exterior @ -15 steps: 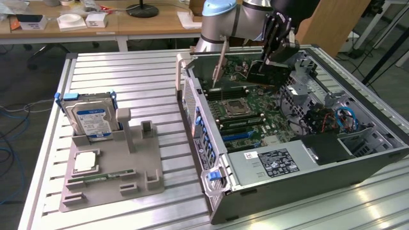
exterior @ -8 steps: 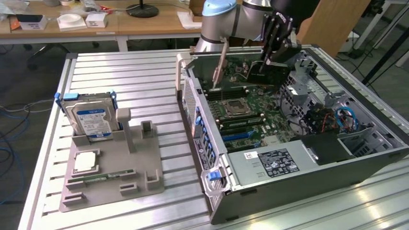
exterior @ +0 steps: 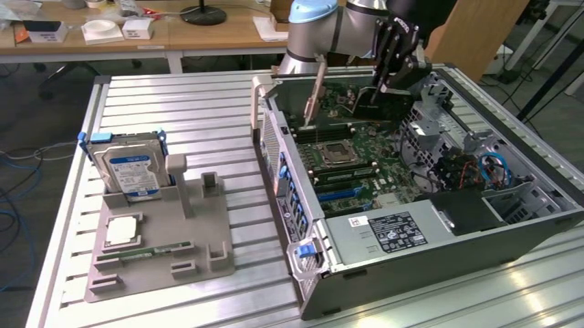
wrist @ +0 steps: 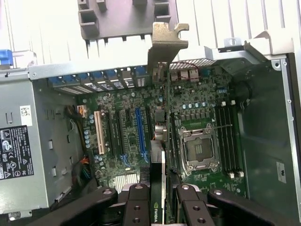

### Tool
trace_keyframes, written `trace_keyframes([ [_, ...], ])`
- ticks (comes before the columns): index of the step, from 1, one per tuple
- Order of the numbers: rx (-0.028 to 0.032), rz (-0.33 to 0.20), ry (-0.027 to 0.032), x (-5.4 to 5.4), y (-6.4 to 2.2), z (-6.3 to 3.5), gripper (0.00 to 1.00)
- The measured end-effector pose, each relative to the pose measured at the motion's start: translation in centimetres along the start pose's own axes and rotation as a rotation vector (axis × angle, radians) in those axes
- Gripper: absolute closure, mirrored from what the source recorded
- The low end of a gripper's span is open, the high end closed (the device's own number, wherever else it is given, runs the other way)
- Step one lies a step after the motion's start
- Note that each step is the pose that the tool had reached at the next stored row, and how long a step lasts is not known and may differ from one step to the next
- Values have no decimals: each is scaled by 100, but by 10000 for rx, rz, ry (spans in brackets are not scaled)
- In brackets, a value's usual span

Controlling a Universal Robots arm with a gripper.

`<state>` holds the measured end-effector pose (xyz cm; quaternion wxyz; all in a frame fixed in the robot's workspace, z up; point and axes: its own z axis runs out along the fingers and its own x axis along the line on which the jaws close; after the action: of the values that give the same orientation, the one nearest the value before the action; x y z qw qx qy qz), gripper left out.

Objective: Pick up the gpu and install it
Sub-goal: 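Insert the gpu into the slot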

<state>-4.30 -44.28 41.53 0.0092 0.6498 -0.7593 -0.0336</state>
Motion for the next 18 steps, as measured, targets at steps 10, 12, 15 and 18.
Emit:
trace_keyframes([
  [10, 527, -58, -248, 0, -1, 1, 74],
  [12, 527, -113, -242, 0, 0, 1, 74],
  [15, 518, -334, -227, 1, 1, 0, 74],
  [18, 510, -530, -221, 0, 0, 1, 74],
])
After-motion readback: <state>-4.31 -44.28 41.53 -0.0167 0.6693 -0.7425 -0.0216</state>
